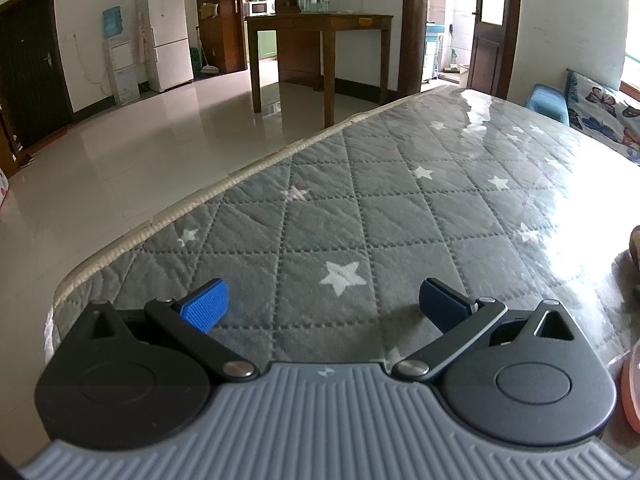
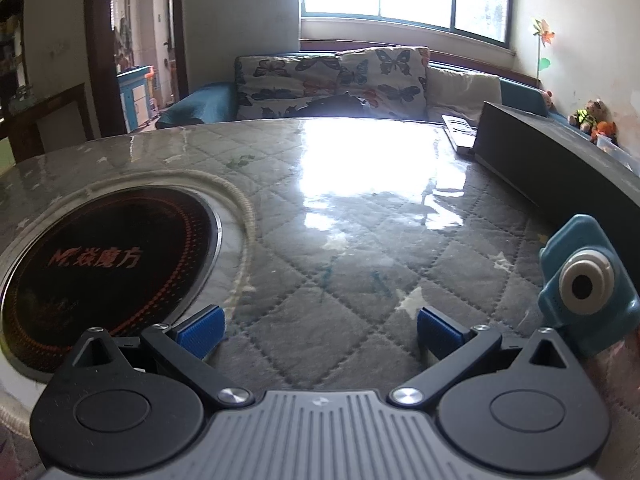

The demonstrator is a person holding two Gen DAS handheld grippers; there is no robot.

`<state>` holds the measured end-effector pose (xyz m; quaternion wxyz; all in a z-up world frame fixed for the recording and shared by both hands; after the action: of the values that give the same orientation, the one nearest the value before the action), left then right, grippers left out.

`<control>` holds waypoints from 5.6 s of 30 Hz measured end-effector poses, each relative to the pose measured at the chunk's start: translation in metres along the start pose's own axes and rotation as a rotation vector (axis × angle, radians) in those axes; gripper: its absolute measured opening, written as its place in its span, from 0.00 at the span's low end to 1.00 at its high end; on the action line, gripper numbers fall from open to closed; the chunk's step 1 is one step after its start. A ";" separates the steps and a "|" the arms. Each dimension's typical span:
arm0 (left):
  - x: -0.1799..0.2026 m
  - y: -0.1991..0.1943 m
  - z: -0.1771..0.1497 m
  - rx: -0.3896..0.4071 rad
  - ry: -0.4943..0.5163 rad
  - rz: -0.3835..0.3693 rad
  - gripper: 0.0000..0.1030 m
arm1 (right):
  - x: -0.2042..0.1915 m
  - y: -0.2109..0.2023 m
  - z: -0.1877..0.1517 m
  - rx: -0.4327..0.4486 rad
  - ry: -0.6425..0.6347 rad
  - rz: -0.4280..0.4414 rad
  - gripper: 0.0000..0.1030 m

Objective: Clean container
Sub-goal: 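Bring both tools over the table toward the bottle and cloth, then move the right tool toward the yellow cloth beside the clear bottle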

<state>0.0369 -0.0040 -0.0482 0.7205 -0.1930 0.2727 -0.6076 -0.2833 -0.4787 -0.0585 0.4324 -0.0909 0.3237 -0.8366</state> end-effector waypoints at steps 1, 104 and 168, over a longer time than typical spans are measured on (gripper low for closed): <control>0.000 -0.001 0.000 0.000 0.001 -0.002 1.00 | -0.002 0.000 -0.001 -0.002 -0.003 0.005 1.00; 0.067 -0.156 -0.071 0.000 0.273 -0.319 1.00 | -0.210 -0.066 -0.058 -0.083 -0.329 0.479 1.00; 0.089 -0.174 -0.062 -0.017 0.310 -0.300 1.00 | -0.267 -0.050 -0.058 -0.157 -0.429 0.541 0.93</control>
<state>-0.1261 -0.1207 -0.0042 0.5698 -0.1416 0.3538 -0.7280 -0.1784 -0.2224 -0.0382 0.6884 -0.2084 0.3012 -0.6261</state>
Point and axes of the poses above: each gripper's, at about its wrist camera, not at the fingertips, and y roughly the way its jaws point, x to its right, z to its top, the point moved 7 cm from there along y, roughly the way its jaws point, and after that the axes turned 12 degrees about z, right-handed, at the moved point
